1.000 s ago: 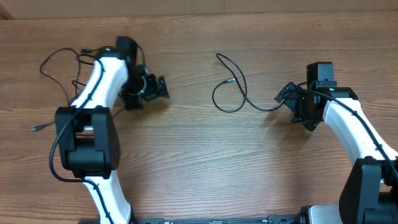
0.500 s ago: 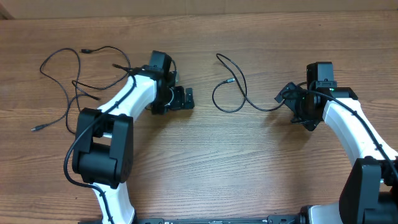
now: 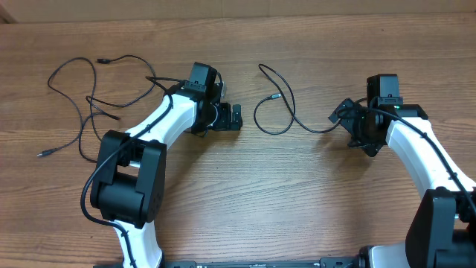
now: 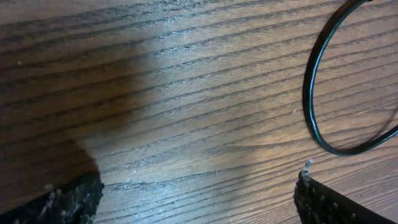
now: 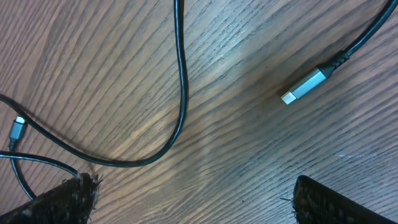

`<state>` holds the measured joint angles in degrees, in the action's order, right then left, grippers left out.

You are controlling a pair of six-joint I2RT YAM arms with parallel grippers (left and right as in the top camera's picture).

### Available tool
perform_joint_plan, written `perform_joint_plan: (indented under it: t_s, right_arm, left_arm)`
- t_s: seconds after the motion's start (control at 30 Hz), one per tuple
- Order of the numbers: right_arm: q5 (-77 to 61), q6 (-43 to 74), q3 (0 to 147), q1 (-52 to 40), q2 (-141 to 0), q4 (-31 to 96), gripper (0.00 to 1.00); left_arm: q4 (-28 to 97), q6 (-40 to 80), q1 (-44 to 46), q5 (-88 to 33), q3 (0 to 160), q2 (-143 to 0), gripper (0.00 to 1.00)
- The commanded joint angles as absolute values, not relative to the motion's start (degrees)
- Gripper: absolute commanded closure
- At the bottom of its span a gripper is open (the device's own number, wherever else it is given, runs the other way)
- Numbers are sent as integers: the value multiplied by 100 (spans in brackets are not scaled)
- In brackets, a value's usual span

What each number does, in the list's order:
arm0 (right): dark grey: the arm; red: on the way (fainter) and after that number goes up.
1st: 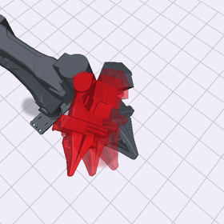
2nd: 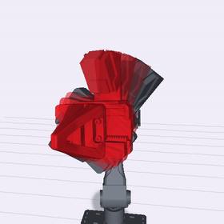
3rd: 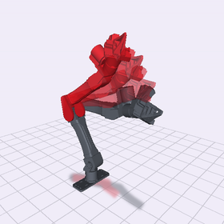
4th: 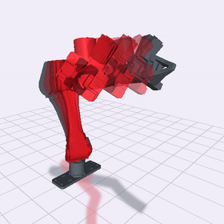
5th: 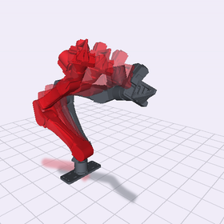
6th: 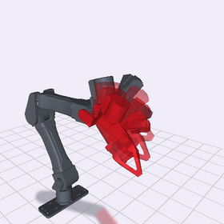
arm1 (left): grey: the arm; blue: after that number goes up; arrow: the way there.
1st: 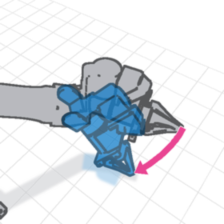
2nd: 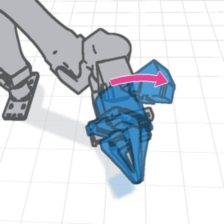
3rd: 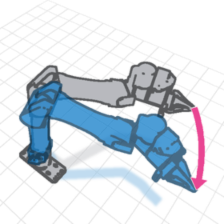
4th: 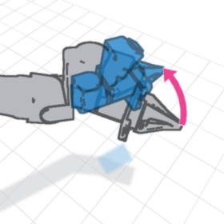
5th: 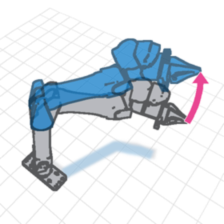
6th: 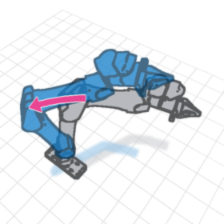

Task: Untangle cables
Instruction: 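Move the right gripper leftward toward the center black cable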

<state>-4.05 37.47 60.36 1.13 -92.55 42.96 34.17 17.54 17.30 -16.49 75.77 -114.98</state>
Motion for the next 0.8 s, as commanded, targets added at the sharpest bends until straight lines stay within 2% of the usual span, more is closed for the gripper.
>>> perform_joint_plan:
  t_s: [0.0, 0.47, 0.77]
  right_arm:
    - [-325, 3767, 6007, 119, -9292, 4270, 0]
    - [27, 3795, 6007, 119, -9292, 3872, 0]
    - [-1734, 3824, 6007, 119, -9292, 3653, 0]
  left_arm:
    - [3422, 1649, 1772, -1398, 7347, -11732, 0]
    - [3391, 1673, 1772, -1400, 7347, -11732, 1]
    - [3380, 1673, 1772, -1400, 7347, -11732, 0]
